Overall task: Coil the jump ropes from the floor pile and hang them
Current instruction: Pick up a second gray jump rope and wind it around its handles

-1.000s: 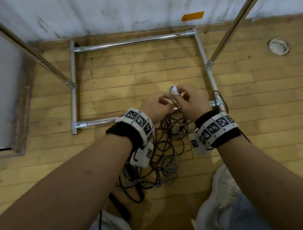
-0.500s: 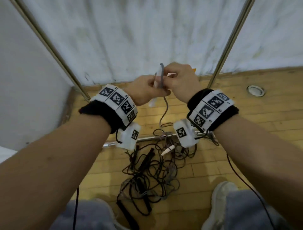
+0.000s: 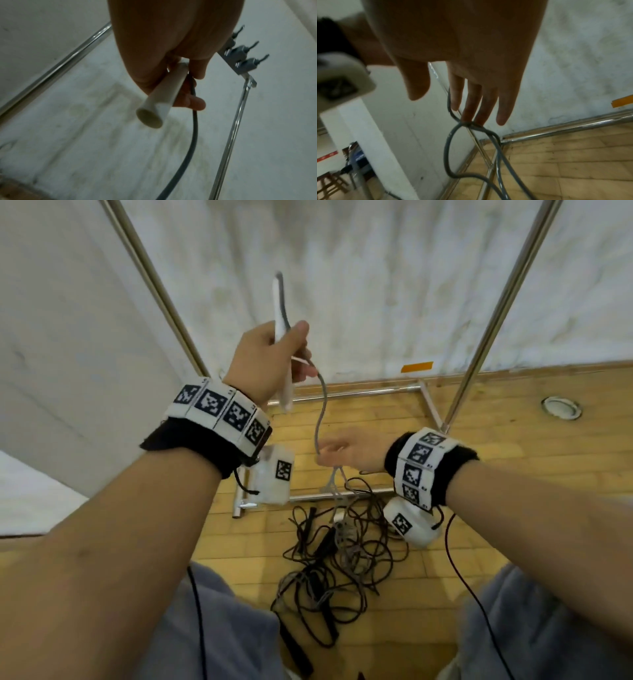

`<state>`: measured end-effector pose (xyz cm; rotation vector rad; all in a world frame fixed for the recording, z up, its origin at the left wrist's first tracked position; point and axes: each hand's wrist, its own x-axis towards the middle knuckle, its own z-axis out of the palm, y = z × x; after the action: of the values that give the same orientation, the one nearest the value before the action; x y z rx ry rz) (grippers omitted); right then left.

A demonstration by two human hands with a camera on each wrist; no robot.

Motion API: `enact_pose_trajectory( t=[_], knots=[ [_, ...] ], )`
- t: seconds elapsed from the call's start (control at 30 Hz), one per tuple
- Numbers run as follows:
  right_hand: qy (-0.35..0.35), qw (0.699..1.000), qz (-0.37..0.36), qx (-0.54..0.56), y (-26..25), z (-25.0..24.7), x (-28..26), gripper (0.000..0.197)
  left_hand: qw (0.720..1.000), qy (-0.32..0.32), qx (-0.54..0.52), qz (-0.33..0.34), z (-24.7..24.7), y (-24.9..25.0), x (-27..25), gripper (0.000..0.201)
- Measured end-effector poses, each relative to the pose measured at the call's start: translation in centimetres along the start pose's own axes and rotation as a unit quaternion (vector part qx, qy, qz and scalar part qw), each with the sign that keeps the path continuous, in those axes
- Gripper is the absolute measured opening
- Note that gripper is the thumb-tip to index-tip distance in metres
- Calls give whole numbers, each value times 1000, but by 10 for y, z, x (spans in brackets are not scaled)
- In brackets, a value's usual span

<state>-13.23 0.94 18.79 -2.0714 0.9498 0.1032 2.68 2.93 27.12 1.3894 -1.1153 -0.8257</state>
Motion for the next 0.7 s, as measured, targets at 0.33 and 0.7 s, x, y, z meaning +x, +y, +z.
enact_pose_trajectory(
  t=[0.33,0.7],
  knots=[
    [141,989,-11,37,14,1,-12,17,979,10,176,-100,1,-29,-7,26],
    [242,959,-75,130,5,-38,-29,34,935,-218,277,-49,25,-18,-20,11]
  ],
)
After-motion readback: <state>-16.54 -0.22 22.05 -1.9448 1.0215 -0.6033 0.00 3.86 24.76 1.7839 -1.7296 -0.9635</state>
